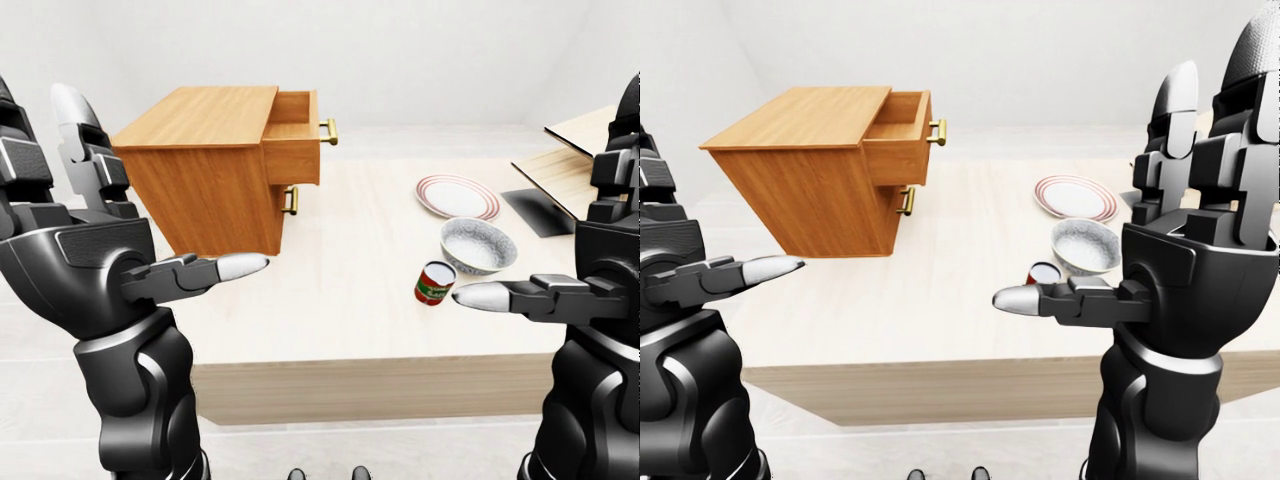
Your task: Close the top drawer of the cabinet.
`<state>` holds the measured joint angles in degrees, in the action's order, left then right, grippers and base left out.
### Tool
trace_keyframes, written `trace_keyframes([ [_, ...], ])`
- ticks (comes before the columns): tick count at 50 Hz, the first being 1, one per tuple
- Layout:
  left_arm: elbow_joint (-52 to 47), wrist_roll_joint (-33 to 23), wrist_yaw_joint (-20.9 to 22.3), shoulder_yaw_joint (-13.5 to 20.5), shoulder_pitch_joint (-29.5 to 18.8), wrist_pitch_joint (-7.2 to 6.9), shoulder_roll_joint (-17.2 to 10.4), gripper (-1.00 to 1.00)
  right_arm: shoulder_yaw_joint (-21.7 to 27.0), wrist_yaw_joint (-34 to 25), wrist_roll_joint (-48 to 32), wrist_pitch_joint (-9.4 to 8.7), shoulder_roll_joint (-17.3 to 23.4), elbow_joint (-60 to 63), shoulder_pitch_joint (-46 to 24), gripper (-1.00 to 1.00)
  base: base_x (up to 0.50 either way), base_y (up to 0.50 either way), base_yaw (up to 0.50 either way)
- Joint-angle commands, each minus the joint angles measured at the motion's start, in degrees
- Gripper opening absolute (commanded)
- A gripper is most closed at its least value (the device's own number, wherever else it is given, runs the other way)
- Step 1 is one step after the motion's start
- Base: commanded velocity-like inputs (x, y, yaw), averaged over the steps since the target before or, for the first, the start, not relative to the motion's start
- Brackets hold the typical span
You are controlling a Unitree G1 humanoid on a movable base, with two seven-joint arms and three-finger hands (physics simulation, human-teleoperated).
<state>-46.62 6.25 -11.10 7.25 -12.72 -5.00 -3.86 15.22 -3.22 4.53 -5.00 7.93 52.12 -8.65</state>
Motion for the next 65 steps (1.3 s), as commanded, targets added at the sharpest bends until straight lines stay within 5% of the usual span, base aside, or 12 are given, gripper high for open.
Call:
trace_keyframes([
  [1,0.38,-0.13,0.16,-0.28,-0.03,0.0,0.13,1.0,-0.18,-0.32,-0.46,0.0,-0.2,-0.33,0.24,1.0,0.06,0.5,0.0],
  [28,0.35,-0.06,0.49,0.19,-0.26,0.0,-0.16,1.0,-0.86,-0.83,-1.31,0.0,-0.52,0.13,0.39,1.0,0.06,0.49,0.0],
  [65,0.49,-0.6,0.75,-0.47,0.49,0.0,0.31,1.0,-1.2,-0.79,-0.96,0.0,-1.01,-0.56,1.45,1.0,0.11,-0.09,0.0],
])
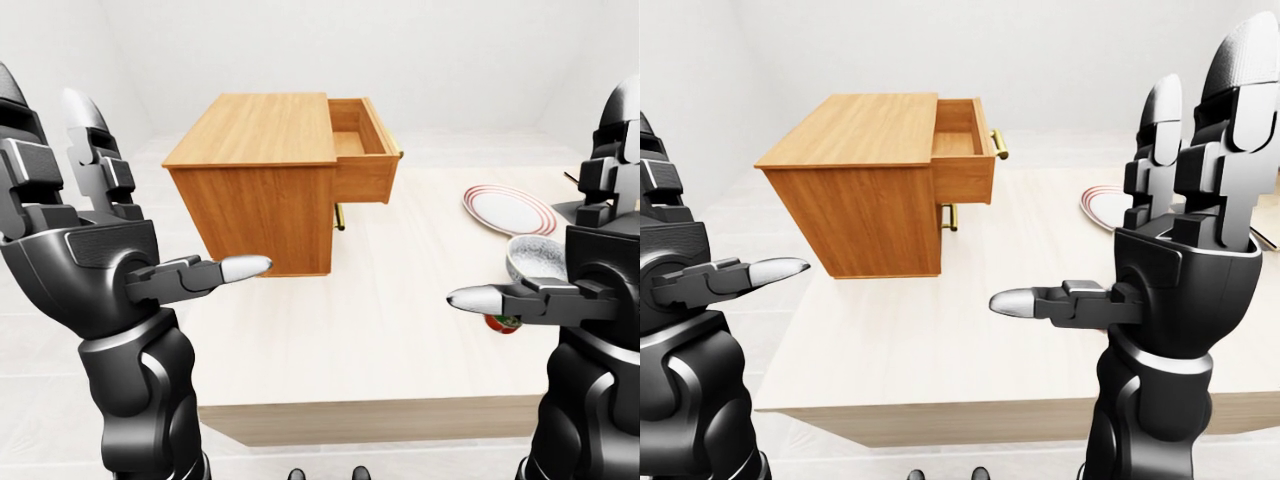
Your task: Close the top drawer of the cabinet.
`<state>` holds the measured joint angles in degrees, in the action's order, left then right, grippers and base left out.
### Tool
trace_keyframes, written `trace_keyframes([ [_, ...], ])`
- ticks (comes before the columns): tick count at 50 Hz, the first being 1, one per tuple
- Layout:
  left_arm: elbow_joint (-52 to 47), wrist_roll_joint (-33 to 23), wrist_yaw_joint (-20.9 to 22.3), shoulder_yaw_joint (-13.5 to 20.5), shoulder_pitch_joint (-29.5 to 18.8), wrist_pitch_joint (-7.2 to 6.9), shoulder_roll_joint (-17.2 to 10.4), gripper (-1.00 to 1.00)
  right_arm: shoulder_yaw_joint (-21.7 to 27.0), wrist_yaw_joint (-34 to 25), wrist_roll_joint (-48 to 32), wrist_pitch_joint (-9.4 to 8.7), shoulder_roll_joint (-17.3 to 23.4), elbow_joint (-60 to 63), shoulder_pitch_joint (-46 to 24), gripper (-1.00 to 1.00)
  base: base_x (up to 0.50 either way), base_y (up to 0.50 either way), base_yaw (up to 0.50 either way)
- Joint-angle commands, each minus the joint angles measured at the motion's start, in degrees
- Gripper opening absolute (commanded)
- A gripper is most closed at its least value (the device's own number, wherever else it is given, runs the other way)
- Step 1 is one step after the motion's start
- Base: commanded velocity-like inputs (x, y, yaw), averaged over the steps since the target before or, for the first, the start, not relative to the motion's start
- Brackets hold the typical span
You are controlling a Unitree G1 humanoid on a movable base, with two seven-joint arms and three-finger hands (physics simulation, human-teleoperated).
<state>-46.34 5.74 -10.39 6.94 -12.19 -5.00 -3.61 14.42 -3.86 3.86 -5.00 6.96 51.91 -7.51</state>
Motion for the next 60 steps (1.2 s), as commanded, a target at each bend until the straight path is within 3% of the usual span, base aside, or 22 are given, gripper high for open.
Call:
trace_keyframes([
  [1,0.24,-0.04,0.04,-0.05,-0.08,0.0,0.07,1.0,-0.17,-0.22,-0.17,0.0,-0.1,-0.26,0.32,1.0,0.46,-0.15,0.0],
  [19,0.13,0.0,0.07,-0.25,0.11,0.0,0.26,1.0,-0.92,-0.93,-0.9,0.0,-0.45,-0.91,0.68,1.0,0.5,-0.1,0.0],
  [43,-0.65,-0.29,0.1,-0.84,0.6,0.0,0.44,1.0,-2.02,-1.85,-2.14,0.0,-1.27,-2.65,2.27,1.0,0.1,0.02,0.0],
  [60,-1.02,-1.23,0.63,-1.83,1.02,0.0,0.4,1.0,-4.38,-0.99,-2.64,0.0,-1.24,-14.86,-1.48,1.0,0.0,0.0,0.0],
])
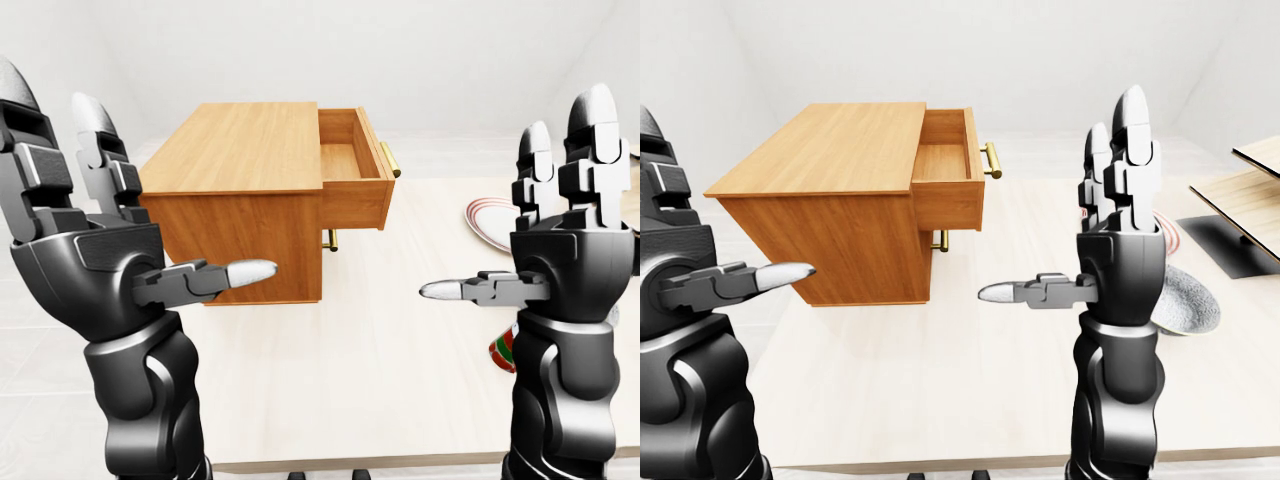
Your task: Close the top drawer of the cabinet.
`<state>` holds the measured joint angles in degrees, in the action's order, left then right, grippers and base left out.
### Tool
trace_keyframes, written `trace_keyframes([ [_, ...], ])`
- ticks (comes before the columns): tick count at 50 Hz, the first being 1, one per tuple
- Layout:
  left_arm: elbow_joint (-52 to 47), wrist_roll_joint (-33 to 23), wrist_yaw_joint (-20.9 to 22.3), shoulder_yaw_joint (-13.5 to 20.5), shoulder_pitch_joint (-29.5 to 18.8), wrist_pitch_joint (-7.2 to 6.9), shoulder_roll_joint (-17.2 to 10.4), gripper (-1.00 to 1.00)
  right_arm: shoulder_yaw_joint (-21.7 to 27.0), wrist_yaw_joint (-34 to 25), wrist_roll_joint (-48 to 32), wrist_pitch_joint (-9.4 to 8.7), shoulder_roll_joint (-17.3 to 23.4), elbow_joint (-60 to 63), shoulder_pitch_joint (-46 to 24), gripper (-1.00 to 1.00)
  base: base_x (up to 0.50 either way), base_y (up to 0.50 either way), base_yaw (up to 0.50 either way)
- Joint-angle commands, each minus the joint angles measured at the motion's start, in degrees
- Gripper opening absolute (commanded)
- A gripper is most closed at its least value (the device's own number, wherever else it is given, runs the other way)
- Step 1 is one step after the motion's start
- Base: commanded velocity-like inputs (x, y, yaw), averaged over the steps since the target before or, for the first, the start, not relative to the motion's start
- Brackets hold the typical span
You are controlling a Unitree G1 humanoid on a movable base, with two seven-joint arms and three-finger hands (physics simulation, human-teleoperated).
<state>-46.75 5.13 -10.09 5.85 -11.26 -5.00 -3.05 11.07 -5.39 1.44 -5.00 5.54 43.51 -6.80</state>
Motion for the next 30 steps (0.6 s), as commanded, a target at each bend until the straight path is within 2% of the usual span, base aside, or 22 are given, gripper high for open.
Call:
trace_keyframes([
  [1,-0.65,-0.73,0.93,-1.47,0.16,0.0,-0.51,1.0,-0.97,0.77,-0.2,0.0,0.19,-7.31,-2.47,1.0,0.0,0.0,0.0],
  [6,-1.29,-0.69,1.43,-1.06,0.54,0.0,0.5,1.0,-1.67,1.26,0.05,0.0,-0.03,-12.54,-3.48,1.0,0.0,0.0,0.0],
  [30,0.33,-1.11,1.48,-1.42,0.77,0.0,0.77,1.0,-4.77,5.51,-1.08,0.0,0.16,-34.05,-11.22,1.0,0.0,0.0,0.0],
])
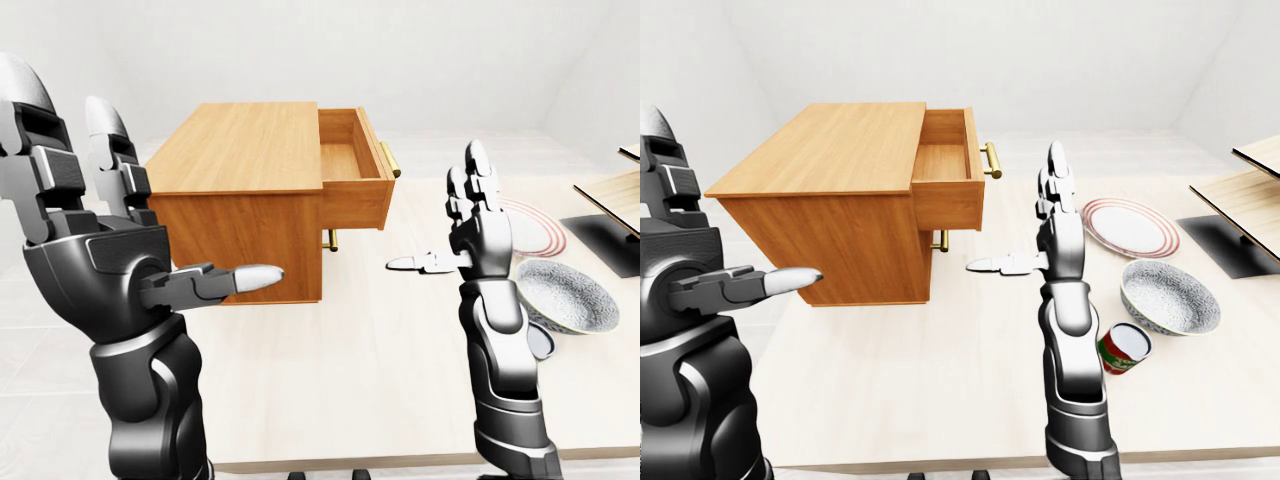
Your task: Close the top drawer of the cabinet.
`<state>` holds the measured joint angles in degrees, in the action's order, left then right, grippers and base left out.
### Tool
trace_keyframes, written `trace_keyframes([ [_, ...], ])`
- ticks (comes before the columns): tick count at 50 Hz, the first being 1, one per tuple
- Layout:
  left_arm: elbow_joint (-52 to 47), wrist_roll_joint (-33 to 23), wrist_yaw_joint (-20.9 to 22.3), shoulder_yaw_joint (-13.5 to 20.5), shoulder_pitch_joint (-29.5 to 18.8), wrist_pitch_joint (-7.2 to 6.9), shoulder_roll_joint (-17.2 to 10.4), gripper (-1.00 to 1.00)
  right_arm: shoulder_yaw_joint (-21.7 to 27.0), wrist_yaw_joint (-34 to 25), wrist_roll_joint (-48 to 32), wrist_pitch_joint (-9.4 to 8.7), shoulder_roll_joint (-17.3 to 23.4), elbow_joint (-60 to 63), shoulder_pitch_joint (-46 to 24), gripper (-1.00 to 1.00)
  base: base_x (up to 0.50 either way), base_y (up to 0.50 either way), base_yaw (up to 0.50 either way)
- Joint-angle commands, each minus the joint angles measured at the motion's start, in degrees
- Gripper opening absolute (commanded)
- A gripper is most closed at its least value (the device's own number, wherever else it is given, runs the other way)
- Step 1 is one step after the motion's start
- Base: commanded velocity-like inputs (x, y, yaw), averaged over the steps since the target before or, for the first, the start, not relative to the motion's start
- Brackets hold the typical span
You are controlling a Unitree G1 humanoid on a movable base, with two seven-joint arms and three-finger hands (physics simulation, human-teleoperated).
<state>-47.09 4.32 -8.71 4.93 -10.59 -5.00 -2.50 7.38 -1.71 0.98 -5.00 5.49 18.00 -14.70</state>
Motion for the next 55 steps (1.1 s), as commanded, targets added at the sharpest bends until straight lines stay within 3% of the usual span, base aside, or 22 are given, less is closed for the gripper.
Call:
trace_keyframes([
  [1,0.57,-0.25,0.09,-0.51,0.01,0.0,0.26,1.0,-1.12,1.74,-0.45,0.0,0.2,-8.79,-3.44,1.0,0.0,0.0,0.0],
  [19,1.67,-0.37,0.81,-0.57,1.93,0.0,0.51,1.0,-2.61,3.05,-0.72,0.0,-0.45,-17.95,-7.93,1.0,0.0,0.0,0.0],
  [38,2.09,-0.48,1.18,-0.57,2.58,0.0,0.66,1.0,-2.71,3.31,-0.8,0.0,-0.01,-17.26,-8.01,1.0,0.0,0.0,0.0],
  [55,1.34,-0.75,1.66,-1.36,3.69,0.0,0.68,1.0,-2.18,2.09,-1.2,0.0,1.69,-32.19,-19.78,1.0,0.0,0.0,0.0],
])
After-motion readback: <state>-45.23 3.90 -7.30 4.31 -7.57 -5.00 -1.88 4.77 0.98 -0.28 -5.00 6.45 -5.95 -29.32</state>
